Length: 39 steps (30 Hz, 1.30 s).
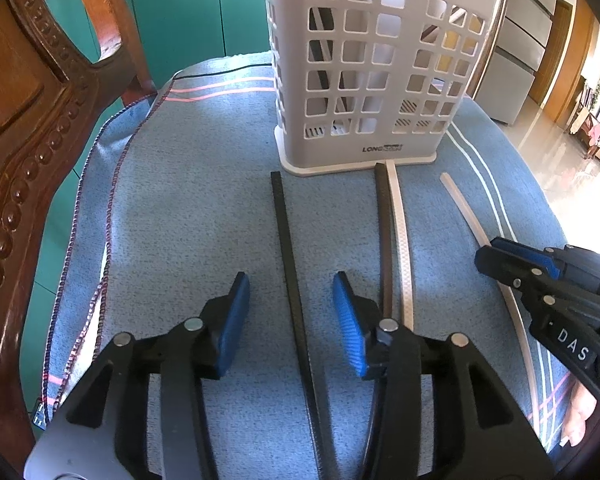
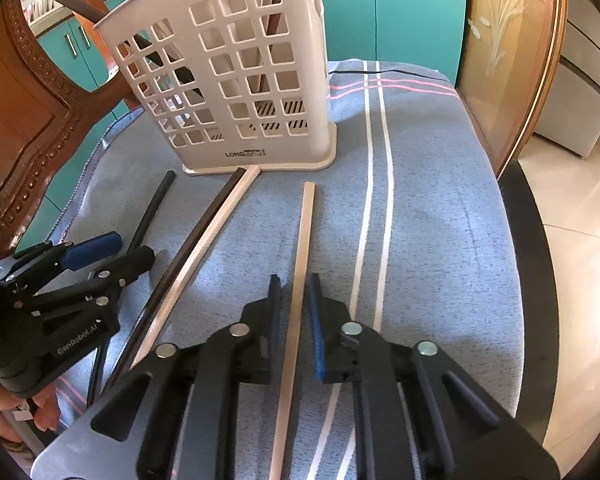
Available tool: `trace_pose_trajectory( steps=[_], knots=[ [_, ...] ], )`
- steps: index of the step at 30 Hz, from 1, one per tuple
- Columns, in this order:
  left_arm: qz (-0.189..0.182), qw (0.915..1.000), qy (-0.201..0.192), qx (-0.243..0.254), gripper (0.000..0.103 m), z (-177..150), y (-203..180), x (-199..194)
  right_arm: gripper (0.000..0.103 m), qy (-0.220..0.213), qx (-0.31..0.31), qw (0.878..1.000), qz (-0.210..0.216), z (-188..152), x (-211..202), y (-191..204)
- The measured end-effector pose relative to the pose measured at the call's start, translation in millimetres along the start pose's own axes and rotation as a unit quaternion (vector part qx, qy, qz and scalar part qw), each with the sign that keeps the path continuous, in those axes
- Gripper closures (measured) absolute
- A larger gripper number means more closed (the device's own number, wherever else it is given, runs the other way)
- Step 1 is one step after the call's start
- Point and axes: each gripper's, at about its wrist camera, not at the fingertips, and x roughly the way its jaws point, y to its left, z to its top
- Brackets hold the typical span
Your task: Organize utensils
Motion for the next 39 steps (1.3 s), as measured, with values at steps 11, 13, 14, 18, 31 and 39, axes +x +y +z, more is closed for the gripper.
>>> trace_pose_trajectory(
  steps=[11,13,14,18,31,39],
  knots=[
    [0.002,1.0,0.0,0.002,0.054,-1,0,0,0.08,-0.002,-0.006,1.0,-0.001,0,0,5],
    [0.002,1.0,0.0,0.002,0.053,-1,1,0,0.08,-0.005,-0.002,1.0,-0.005,0,0,4],
    [0.003,1.0,0.0,0.001,0.052,-2,1,0,0.08,-0.008,-0.002,1.0,-0.011,0,-1,3],
    [0.007,1.0,-0.001,0.003,0.048,-1,2,1,0.079,-0.012,-0.006,1.0,-0.027,0,-2,2],
    [0.025,0.9994,-0.009,0.023,0.045,-4,-7,-3,0.076,-0.011,-0.01,0.999,-0.029,0,0,4],
    [0.029,0.9992,-0.011,0.027,0.043,-5,-10,-5,0.072,-0.011,-0.015,0.999,-0.03,0,0,7]
  ],
)
